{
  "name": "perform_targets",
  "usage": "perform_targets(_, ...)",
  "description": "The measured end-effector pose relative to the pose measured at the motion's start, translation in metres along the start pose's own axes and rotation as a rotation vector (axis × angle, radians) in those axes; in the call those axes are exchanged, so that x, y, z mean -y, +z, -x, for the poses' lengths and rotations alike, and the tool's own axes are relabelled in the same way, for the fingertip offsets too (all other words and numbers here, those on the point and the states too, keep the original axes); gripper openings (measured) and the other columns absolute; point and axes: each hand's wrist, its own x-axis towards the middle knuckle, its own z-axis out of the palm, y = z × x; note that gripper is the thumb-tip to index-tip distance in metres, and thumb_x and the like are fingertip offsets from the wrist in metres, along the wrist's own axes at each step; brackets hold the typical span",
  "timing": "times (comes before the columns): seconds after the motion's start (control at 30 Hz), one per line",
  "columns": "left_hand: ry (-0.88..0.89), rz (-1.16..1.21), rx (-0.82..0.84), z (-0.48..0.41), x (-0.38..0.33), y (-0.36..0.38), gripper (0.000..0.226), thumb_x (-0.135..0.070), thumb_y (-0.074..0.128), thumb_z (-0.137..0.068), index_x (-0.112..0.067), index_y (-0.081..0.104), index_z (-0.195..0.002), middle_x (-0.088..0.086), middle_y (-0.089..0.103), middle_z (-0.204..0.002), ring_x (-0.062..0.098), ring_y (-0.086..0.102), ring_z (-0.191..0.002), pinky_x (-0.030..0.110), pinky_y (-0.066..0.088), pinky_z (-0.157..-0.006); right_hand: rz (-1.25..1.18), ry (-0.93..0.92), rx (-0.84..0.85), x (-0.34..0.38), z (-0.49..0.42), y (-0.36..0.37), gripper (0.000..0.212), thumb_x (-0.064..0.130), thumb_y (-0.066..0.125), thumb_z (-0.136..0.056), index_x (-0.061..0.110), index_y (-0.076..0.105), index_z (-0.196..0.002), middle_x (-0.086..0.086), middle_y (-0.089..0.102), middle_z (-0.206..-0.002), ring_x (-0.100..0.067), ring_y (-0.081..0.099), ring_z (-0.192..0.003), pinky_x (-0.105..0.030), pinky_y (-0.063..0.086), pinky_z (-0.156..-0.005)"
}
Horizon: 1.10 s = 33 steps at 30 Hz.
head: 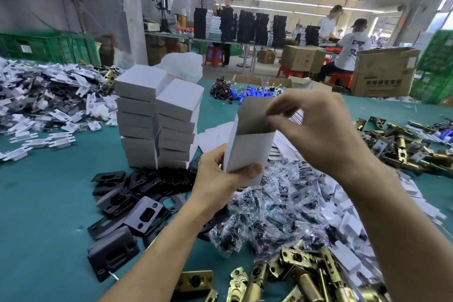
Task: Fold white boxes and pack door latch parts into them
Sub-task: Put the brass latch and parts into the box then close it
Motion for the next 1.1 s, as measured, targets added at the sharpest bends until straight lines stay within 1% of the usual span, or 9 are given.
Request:
perform_targets(0.1, 0.008, 0.061, -0.083, -0.002, -0.003, -0.002, 0.034, -0.012, 0.09, -0.061, -0.019, 0.075, -0.09, -0.001, 0.077, -0.084, 0.012, 0.071, -0.078, 0.028, 0.06, -0.066, -0.022, 0.178, -0.082, -0.026, 0.014, 0.007, 0.006, 0.017, 0.069, -0.088, 0.021, 0.066, -0.086, 0.012, 0.065, -0.076, -0.001, 0.061, -0.069, -0.02, 0.052, -0.069)
perform_targets(0.23, -0.038, 0.202, -0.083, -0.002, -0.005, -0.002, 0.036, -0.013, 0.084, -0.061, -0.015, 0.072, -0.094, -0.003, 0.076, -0.084, 0.01, 0.073, -0.078, 0.023, 0.058, -0.062, 0.234, 0.508, 0.586, -0.06, 0.039, 0.038, 0.03, 0.035, 0.071, -0.087, 0.02, 0.061, -0.112, 0.003, 0.067, -0.097, -0.011, 0.064, -0.075, -0.041, 0.057, -0.082)
perform_targets(0.33, -0.082, 0.208, -0.036, -0.002, -0.007, -0.002, 0.026, -0.02, 0.09, -0.065, -0.026, 0.08, -0.089, -0.003, 0.077, -0.091, 0.011, 0.072, -0.086, 0.024, 0.058, -0.069, 0.389, 0.539, 0.728, -0.064, 0.052, 0.061, 0.048, 0.045, 0.069, -0.086, 0.017, 0.054, -0.122, -0.002, 0.063, -0.114, -0.021, 0.063, -0.098, -0.041, 0.053, -0.09)
perform_targets(0.47, -0.15, 0.203, -0.036, -0.003, -0.005, -0.002, 0.022, -0.024, 0.089, -0.07, -0.029, 0.08, -0.09, 0.0, 0.078, -0.097, 0.014, 0.072, -0.093, 0.036, 0.06, -0.083, 0.396, 0.515, 0.634, -0.067, 0.061, 0.075, 0.046, 0.034, 0.073, -0.083, 0.025, 0.052, -0.123, -0.002, 0.061, -0.117, -0.023, 0.062, -0.104, -0.037, 0.053, -0.082)
perform_targets(0.6, -0.252, 0.099, -0.094, -0.002, -0.003, -0.001, 0.026, -0.031, 0.082, -0.068, -0.021, 0.075, -0.091, 0.003, 0.078, -0.095, 0.018, 0.072, -0.09, 0.033, 0.06, -0.079, 0.298, 0.45, 0.494, -0.068, 0.065, 0.072, 0.011, 0.029, 0.071, -0.088, 0.033, 0.065, -0.096, 0.005, 0.061, -0.099, -0.018, 0.062, -0.099, -0.036, 0.052, -0.084)
perform_targets(0.7, -0.303, 0.065, -0.097, -0.002, -0.004, -0.004, 0.021, -0.031, 0.083, -0.07, -0.023, 0.075, -0.088, -0.003, 0.078, -0.086, 0.011, 0.072, -0.079, 0.03, 0.06, -0.073, 0.215, 0.438, 0.408, -0.071, 0.062, 0.059, 0.009, 0.025, 0.068, -0.091, 0.027, 0.063, -0.084, 0.004, 0.065, -0.1, -0.016, 0.063, -0.092, -0.037, 0.053, -0.083)
perform_targets(0.8, -0.326, 0.04, -0.04, -0.002, -0.003, -0.006, 0.043, -0.04, 0.084, -0.058, -0.02, 0.074, -0.095, -0.001, 0.079, -0.09, 0.014, 0.074, -0.082, 0.033, 0.062, -0.073, -0.126, 0.457, 0.106, -0.063, 0.048, 0.033, 0.018, 0.012, 0.065, -0.093, 0.024, 0.058, -0.08, -0.001, 0.069, -0.084, -0.013, 0.067, -0.068, -0.028, 0.057, -0.06)
perform_targets(0.9, -0.324, 0.007, 0.043, 0.0, -0.002, -0.005, 0.046, -0.042, 0.089, -0.059, -0.021, 0.075, -0.097, 0.001, 0.079, -0.094, 0.013, 0.075, -0.084, 0.024, 0.058, -0.067, -0.408, 0.272, -0.197, -0.034, 0.027, 0.007, 0.017, 0.013, 0.072, -0.086, 0.026, 0.06, -0.085, 0.003, 0.069, -0.079, -0.01, 0.069, -0.071, -0.031, 0.059, -0.069)
perform_targets(1.1, -0.296, -0.023, 0.118, 0.002, -0.001, -0.003, 0.039, -0.036, 0.085, -0.066, -0.018, 0.077, -0.099, 0.003, 0.078, -0.093, 0.013, 0.074, -0.083, 0.02, 0.056, -0.065, -0.257, 0.065, -0.125, 0.002, 0.009, 0.02, 0.025, 0.014, 0.075, -0.086, 0.025, 0.058, -0.101, 0.008, 0.069, -0.07, -0.004, 0.063, -0.057, -0.019, 0.047, -0.052)
